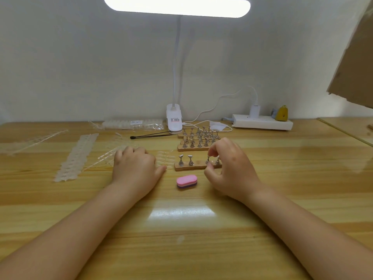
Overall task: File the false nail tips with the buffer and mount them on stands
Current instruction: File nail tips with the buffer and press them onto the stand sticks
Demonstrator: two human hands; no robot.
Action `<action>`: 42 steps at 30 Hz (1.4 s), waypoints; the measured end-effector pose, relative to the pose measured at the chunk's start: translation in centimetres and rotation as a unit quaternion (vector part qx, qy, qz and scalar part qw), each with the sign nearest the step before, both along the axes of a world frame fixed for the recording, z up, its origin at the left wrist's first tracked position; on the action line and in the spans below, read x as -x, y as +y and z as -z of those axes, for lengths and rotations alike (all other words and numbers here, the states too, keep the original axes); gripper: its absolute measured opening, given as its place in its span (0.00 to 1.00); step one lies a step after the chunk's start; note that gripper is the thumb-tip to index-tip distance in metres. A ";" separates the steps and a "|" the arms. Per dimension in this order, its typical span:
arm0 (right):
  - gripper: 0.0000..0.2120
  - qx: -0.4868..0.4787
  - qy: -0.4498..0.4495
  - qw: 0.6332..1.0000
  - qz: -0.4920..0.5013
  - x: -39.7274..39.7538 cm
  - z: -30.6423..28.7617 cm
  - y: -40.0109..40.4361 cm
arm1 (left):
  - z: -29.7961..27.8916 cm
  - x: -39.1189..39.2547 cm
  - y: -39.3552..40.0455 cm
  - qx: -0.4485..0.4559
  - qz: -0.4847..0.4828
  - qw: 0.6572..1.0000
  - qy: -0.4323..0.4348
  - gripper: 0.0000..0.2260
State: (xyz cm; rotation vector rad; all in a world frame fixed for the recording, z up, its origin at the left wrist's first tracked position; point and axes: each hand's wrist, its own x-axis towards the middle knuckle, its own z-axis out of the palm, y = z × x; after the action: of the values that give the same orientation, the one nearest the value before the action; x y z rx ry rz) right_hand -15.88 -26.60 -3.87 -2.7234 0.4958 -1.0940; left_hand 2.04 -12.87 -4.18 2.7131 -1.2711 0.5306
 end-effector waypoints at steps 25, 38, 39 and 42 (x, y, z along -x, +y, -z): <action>0.09 -0.566 -0.157 0.797 -0.142 -1.0 -0.4 1.5 | -1.1 4.0 0.6 0.307 0.258 0.906 0.133 0.22; 0.07 -0.510 -0.158 0.828 -0.171 -1.0 -0.3 2.3 | -0.9 4.8 0.0 0.393 0.258 0.806 0.359 0.02; 0.06 -0.508 -0.157 0.829 -0.174 -1.1 -0.3 2.3 | -0.9 4.7 0.0 0.391 0.256 0.811 0.352 0.02; 0.03 -0.478 -0.158 0.847 -0.172 -1.2 -0.1 2.5 | -0.8 4.7 0.1 0.398 0.241 0.837 0.288 0.04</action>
State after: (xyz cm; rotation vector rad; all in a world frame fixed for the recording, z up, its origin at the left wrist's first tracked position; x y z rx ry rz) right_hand -14.71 -24.09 -3.73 -1.6345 0.3397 -0.8370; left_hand -2.69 -12.81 -3.35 1.5932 -1.1322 0.1030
